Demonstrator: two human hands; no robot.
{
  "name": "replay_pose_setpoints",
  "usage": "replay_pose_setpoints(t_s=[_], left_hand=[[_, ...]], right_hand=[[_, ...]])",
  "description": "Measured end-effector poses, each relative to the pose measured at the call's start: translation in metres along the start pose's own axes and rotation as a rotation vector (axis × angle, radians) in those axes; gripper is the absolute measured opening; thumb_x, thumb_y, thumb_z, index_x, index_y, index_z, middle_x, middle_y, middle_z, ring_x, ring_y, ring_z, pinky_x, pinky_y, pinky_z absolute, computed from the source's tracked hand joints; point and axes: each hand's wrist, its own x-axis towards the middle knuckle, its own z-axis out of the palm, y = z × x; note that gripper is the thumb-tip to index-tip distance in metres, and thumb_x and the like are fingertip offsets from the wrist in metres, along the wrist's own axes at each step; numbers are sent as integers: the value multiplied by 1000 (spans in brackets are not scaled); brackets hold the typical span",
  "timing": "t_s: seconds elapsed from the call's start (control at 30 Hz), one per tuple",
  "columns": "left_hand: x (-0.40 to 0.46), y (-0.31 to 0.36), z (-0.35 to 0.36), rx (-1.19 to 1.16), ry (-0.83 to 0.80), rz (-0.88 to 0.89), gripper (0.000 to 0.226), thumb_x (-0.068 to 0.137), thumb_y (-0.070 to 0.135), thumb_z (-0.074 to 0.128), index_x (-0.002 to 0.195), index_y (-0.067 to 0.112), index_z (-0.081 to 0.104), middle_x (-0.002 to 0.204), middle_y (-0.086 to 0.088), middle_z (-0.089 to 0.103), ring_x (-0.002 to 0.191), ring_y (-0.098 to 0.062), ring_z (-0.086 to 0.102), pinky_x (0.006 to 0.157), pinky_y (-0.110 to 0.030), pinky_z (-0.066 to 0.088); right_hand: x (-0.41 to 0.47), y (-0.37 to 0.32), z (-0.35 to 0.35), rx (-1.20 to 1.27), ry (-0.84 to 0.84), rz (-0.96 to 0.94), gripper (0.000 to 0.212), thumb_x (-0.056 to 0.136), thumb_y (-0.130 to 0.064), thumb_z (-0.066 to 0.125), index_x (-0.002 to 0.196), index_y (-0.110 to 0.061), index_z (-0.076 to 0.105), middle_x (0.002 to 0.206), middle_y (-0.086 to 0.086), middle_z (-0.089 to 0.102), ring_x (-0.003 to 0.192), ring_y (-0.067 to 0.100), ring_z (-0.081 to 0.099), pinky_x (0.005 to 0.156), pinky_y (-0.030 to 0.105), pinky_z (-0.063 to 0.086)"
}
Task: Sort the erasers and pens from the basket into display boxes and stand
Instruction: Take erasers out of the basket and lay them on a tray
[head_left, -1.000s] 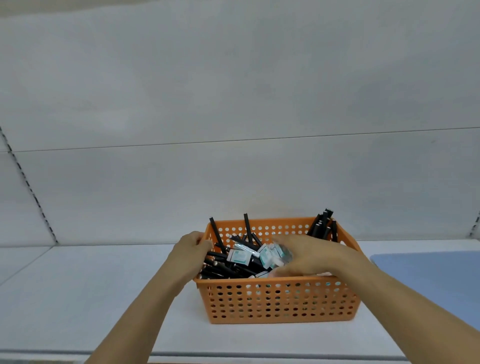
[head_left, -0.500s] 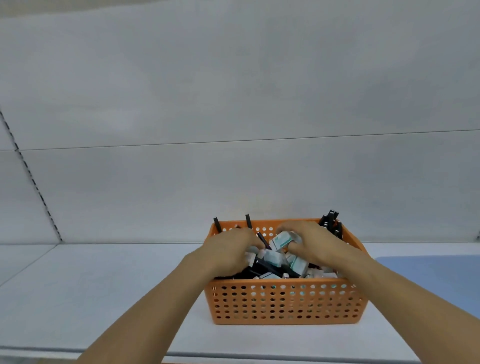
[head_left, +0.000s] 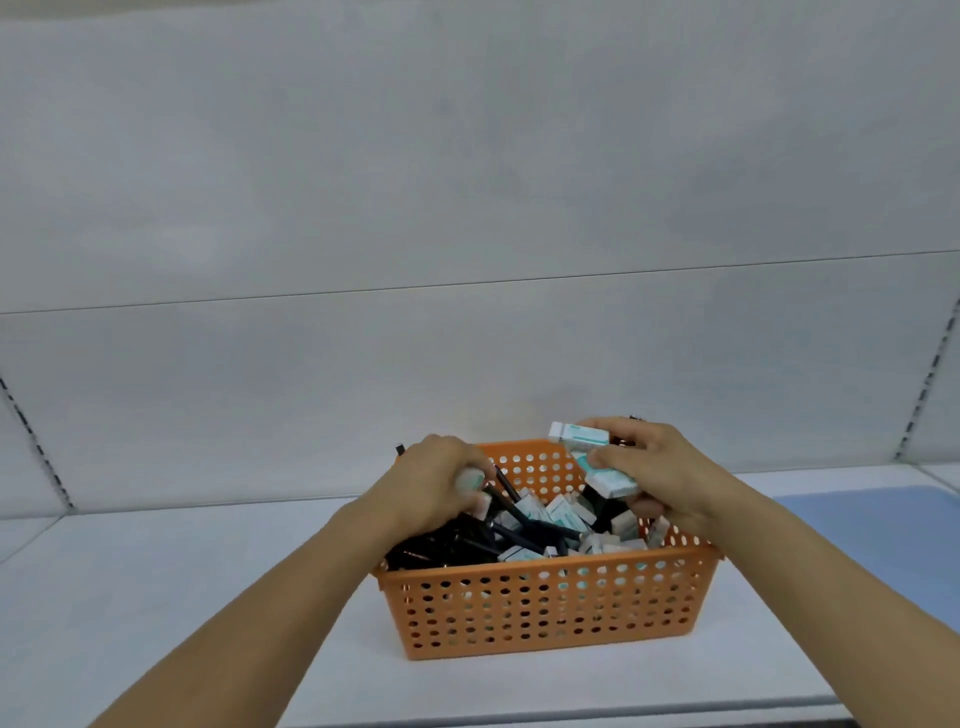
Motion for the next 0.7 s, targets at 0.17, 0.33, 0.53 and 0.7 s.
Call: replay_pose_setpoints(t_s=[0.17,0.33,0.53,0.7], left_hand=[[-10,-3,-11,-320,180,-144,37,81,26,76,116,28,67,125,5,61,112,-16,58,98,-34,48],[-26,3,-22,-951,247,-300,21,85,16,73,106,20,72,103,-3,69,83,-16,70,75,-27,58],[-33,47,-14,-1738,137,-447,15,90,9,63,101,1,70,86,-11,60,61,-12,57,41,-16,46],[-34,109,1,-1757,79,-333,20,94,12,58,109,2,66,73,-8,59,50,-10,51,34,-15,40]], right_hand=[[-5,1,0,196,-21,38,33,93,-6,57,121,-21,63,85,18,58,42,10,36,32,18,22],[-16,1,4,310,-42,21,30,96,-8,54,122,-19,62,84,17,56,39,7,35,30,16,23],[-28,-2,-6,412,-116,-33,27,96,-9,50,118,-17,63,82,16,64,41,6,32,27,13,21],[-45,2,-56,409,-119,-74,27,96,-10,50,119,-15,64,82,16,65,39,4,30,28,11,20]])
